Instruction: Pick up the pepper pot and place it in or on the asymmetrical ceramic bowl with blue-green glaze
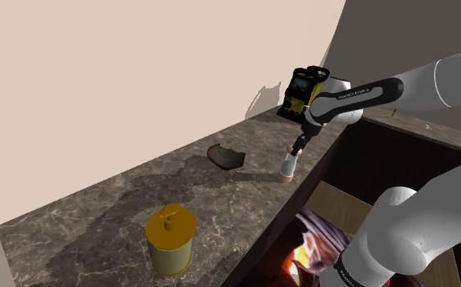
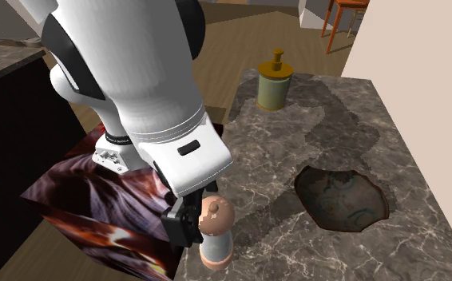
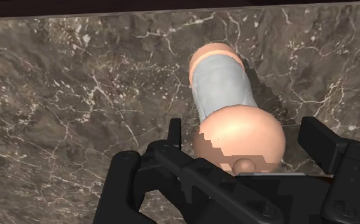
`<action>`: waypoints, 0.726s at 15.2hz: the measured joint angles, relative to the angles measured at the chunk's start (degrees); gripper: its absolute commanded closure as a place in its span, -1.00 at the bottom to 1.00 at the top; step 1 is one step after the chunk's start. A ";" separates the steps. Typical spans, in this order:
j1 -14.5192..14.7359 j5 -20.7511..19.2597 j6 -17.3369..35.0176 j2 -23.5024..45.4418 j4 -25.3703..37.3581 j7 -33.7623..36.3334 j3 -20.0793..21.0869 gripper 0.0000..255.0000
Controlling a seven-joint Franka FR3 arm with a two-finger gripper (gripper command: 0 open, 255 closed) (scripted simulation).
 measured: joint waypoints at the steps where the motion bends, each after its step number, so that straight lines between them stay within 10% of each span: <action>1: 0.01 0.01 0.12 0.04 -0.08 -0.01 -0.02 -1.00; 4: 0.02 0.03 0.21 0.09 -0.11 -0.04 -0.06 -1.00; 5: 0.02 0.03 0.21 0.10 -0.11 -0.04 -0.06 1.00; 11: 0.01 0.02 0.21 0.07 -0.10 -0.03 -0.05 1.00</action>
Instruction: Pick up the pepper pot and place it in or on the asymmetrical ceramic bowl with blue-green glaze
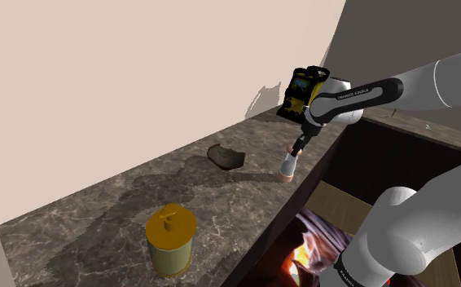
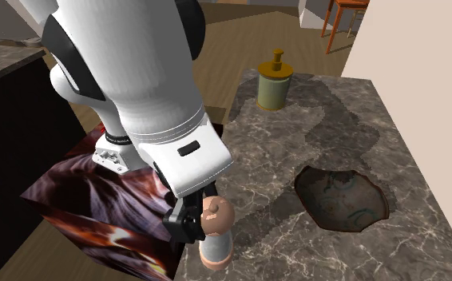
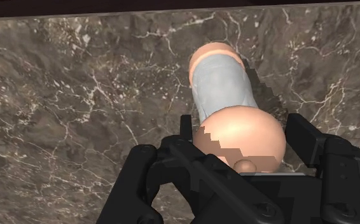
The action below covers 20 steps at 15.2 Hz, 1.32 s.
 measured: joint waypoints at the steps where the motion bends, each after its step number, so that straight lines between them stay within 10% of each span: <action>1: 0.00 0.00 0.00 0.00 0.00 0.00 0.00 1.00; 20: -1.06 -0.86 -12.66 -5.60 7.28 2.13 3.88 1.00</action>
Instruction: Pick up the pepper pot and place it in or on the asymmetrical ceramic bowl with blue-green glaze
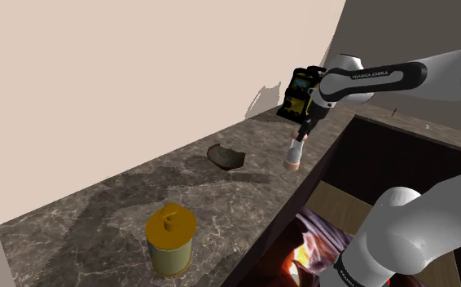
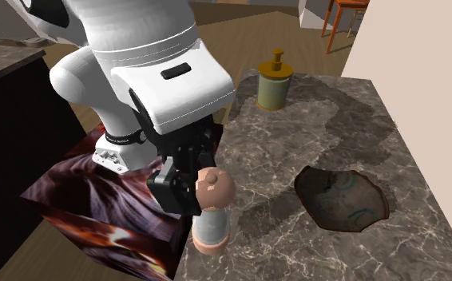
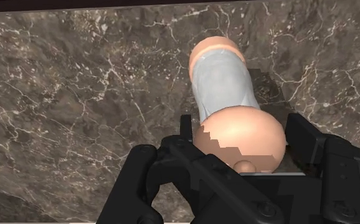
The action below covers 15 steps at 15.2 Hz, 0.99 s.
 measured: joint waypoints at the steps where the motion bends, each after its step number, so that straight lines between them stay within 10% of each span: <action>1: -0.02 0.04 -1.03 -0.22 0.83 -0.03 0.16 1.00; 15: 1.19 1.60 -10.79 -0.46 10.19 1.84 3.26 1.00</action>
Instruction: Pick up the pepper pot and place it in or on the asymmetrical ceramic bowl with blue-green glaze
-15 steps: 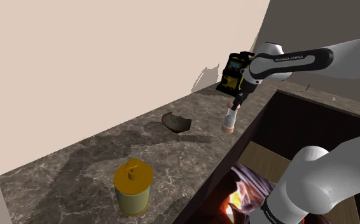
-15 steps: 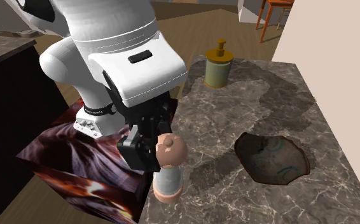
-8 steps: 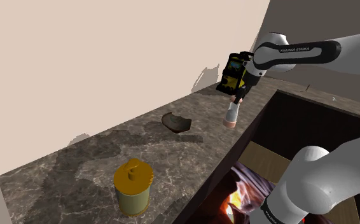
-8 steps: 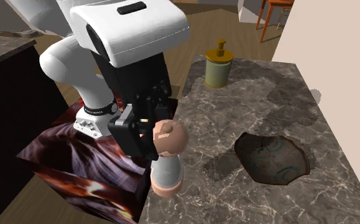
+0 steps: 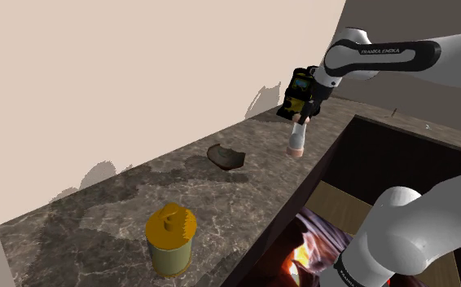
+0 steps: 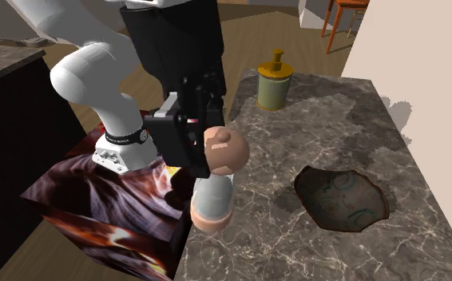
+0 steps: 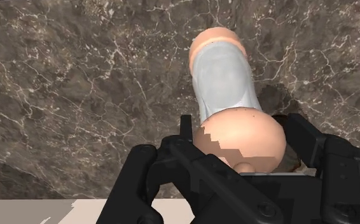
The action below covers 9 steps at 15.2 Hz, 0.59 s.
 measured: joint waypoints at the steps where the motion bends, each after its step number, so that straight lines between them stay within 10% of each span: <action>1: 0.71 0.67 -0.12 1.25 1.26 0.63 0.40 1.00; 9: 5.83 5.46 -1.70 10.53 11.16 7.37 4.92 1.00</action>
